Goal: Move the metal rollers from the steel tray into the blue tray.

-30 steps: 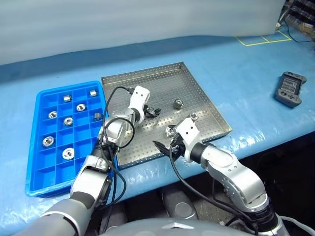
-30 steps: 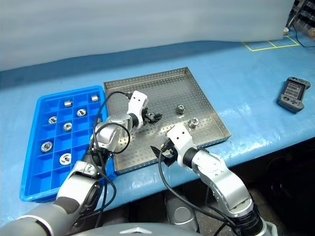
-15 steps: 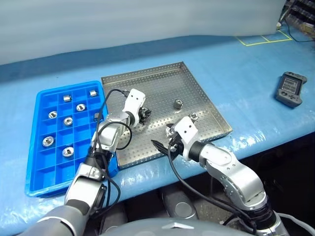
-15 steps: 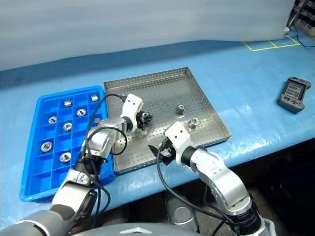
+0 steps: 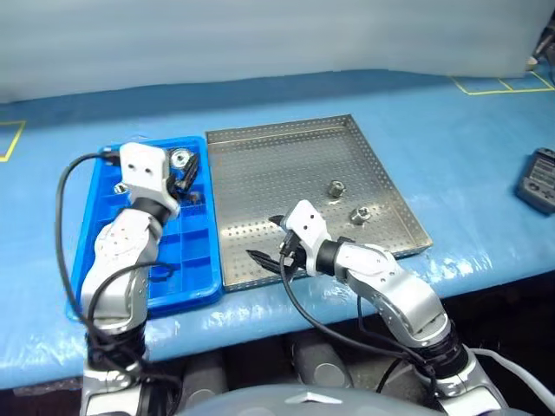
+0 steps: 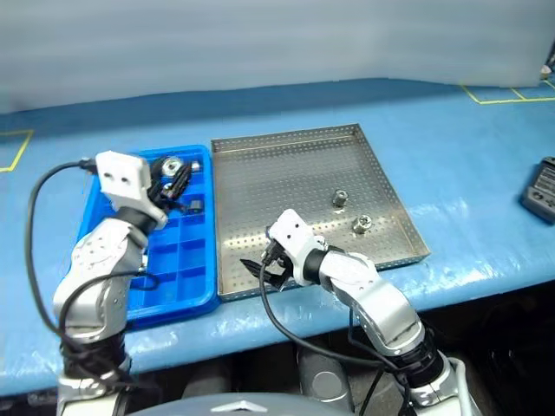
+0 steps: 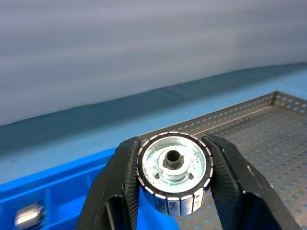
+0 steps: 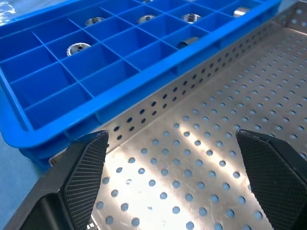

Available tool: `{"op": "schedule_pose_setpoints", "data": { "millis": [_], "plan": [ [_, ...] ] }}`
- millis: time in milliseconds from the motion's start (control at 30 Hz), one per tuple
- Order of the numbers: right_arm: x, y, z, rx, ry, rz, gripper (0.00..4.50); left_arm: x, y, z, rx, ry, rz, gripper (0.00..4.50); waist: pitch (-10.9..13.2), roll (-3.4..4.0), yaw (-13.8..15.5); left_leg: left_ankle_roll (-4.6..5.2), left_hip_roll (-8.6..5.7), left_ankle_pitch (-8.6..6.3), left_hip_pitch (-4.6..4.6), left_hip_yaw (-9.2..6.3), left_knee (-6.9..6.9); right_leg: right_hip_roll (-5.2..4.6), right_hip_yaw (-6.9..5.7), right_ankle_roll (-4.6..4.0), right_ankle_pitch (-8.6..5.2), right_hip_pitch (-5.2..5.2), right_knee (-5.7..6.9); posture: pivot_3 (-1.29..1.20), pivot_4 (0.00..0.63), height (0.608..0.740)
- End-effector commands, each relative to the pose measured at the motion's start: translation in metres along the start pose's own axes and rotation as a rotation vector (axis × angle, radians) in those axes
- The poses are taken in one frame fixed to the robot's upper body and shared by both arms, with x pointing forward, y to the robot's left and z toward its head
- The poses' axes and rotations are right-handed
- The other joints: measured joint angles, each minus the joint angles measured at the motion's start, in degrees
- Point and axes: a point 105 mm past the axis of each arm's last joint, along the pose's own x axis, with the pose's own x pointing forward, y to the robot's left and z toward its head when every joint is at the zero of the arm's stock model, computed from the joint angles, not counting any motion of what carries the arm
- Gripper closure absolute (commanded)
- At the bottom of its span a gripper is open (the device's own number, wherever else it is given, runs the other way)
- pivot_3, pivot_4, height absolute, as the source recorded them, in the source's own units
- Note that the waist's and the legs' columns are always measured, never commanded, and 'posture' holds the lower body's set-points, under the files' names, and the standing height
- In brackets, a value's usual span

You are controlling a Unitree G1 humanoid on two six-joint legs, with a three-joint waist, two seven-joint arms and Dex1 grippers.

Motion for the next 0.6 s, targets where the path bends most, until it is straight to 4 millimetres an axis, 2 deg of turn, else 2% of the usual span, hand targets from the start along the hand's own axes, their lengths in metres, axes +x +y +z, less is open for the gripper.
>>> {"op": "schedule_pose_setpoints", "data": {
  "millis": [33, 100, 200, 333, 600],
  "plan": [
    [0.006, 0.006, 0.013, -0.055, -0.046, 0.063, 0.0, -0.028, 0.01, 0.015, 0.05, -0.062, 0.087, 2.78, 0.0, -0.01, 1.45, 0.0, 0.0, 0.0, 0.0, 0.01, 0.0, -0.01, 0.0, -0.01, 0.0, 0.0, -0.01, 0.06, 0.15, 0.74],
    [0.011, 0.009, 0.016, -0.068, -0.05, 0.102, 0.0, -0.049, 0.016, 0.002, 0.059, 0.009, 0.146, 2.78, 0.01, -0.01, 2.71, 0.0, 0.0, 0.0, 0.0, -0.01, 0.0, 0.0, -0.03, -0.04, -0.02, 0.0, -0.01, 0.1, 0.15, 0.74],
    [0.014, 0.011, 0.017, -0.075, -0.054, 0.128, 0.0, -0.065, 0.019, -0.005, 0.057, 0.055, 0.196, 2.78, 0.05, -0.07, 4.89, 0.0, 0.02, 0.0, 0.02, -0.01, 0.02, -0.01, -0.06, -0.33, -0.19, -0.01, 0.0, 0.13, 0.15, 0.74],
    [0.02, 0.018, 0.018, -0.079, -0.059, 0.177, 0.0, -0.092, 0.024, -0.027, 0.029, 0.172, 0.268, 2.78, 0.06, -0.09, 6.27, -0.01, 0.03, 0.0, 0.06, 0.02, 0.11, -0.03, -0.11, -0.48, -0.27, 0.04, 0.06, 0.17, 0.15, 0.74],
    [0.021, 0.019, 0.019, -0.083, -0.06, 0.195, 0.0, -0.108, 0.028, -0.059, 0.0, 0.313, 0.333, 2.78, 0.11, -0.11, 7.73, -0.02, 0.04, 0.0, 0.04, 0.02, 0.12, -0.03, -0.13, -0.51, -0.29, 0.0, 0.03, 0.17, 0.15, 0.74]
  ]
}}
